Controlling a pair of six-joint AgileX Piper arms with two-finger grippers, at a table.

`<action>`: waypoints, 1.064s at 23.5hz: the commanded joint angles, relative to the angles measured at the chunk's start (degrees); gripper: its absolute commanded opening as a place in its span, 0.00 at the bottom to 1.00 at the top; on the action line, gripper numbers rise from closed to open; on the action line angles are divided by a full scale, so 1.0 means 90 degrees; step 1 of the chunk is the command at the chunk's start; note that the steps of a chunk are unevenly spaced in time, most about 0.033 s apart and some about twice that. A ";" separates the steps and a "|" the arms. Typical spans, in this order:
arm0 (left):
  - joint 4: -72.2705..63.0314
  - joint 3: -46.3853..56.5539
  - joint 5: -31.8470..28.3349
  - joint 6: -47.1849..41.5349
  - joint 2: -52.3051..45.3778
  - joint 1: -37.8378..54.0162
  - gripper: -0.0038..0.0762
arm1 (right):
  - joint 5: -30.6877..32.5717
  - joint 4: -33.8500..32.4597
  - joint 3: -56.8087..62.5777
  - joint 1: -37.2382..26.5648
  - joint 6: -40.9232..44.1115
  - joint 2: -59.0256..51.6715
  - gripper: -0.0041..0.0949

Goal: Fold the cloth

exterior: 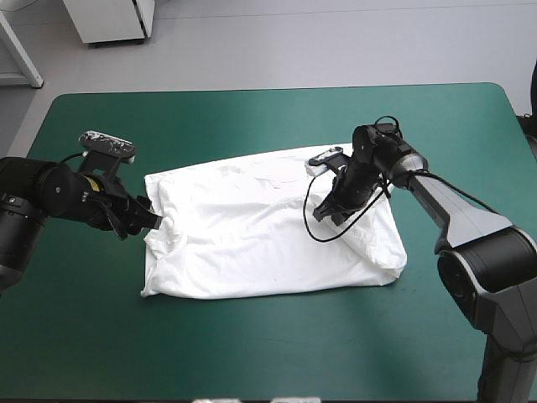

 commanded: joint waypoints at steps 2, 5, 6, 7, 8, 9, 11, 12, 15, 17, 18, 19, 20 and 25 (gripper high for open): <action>0.0216 -0.0188 -0.0100 -0.0048 -0.0531 -0.0042 0.66 | 0.0248 0.0077 -0.0291 -0.0022 -0.0017 -0.0956 0.38; 0.0483 -0.0188 0.0060 -0.0155 -0.0661 -0.0042 0.66 | 0.0248 -0.0405 -0.0264 -0.0022 0.0329 -0.1415 0.51; 0.0552 -0.0165 0.0159 -0.0230 -0.0732 -0.0116 0.66 | 0.0248 -0.0734 -0.0171 -0.0022 0.0636 -0.1689 0.52; 0.0702 -0.0096 0.0230 -0.0287 -0.0794 -0.0246 0.66 | 0.0248 -0.1035 0.0006 -0.0022 0.0773 -0.2062 0.52; 0.0833 -0.0011 0.0230 -0.0341 -0.0836 -0.0326 0.66 | 0.0248 -0.1193 0.0150 -0.0022 0.0807 -0.2235 0.53; 0.0960 0.0085 0.0230 -0.0401 -0.0902 -0.0387 0.66 | 0.0248 -0.1359 0.0325 -0.0022 0.0861 -0.2469 0.53; 0.1235 0.0444 0.0230 -0.0534 -0.1049 -0.0478 0.66 | 0.0248 -0.1714 0.0771 -0.0022 0.1041 -0.2961 0.53; 0.1397 0.0841 0.0230 -0.0609 -0.1172 -0.0483 0.66 | 0.0248 -0.2063 0.1241 -0.0022 0.1243 -0.3429 0.53; 0.1424 0.1747 0.0047 -0.0714 -0.1240 -0.0483 0.66 | 0.0248 -0.2624 0.2182 -0.0036 0.1679 -0.4331 0.53; 0.1370 0.2140 -0.0241 -0.0725 -0.1212 -0.0483 0.66 | 0.0248 -0.2993 0.2712 -0.0036 0.1863 -0.4717 0.53; 0.1332 0.2237 -0.0418 -0.0725 -0.1180 -0.0483 0.66 | 0.0248 -0.3166 0.2846 -0.0036 0.1960 -0.4789 0.53; 0.1281 0.2305 -0.0562 -0.0725 -0.1113 -0.0483 0.66 | 0.0248 -0.3339 0.2951 -0.0036 0.2007 -0.4821 0.53; 0.1167 0.2349 -0.0681 -0.0712 -0.1018 -0.0483 0.66 | 0.0237 -0.3450 0.3014 -0.0036 0.2123 -0.4830 0.53; 0.1081 0.2377 -0.1120 -0.0695 -0.0420 -0.0483 0.66 | -0.0100 -0.3544 0.3141 -0.0036 0.2261 -0.4617 0.52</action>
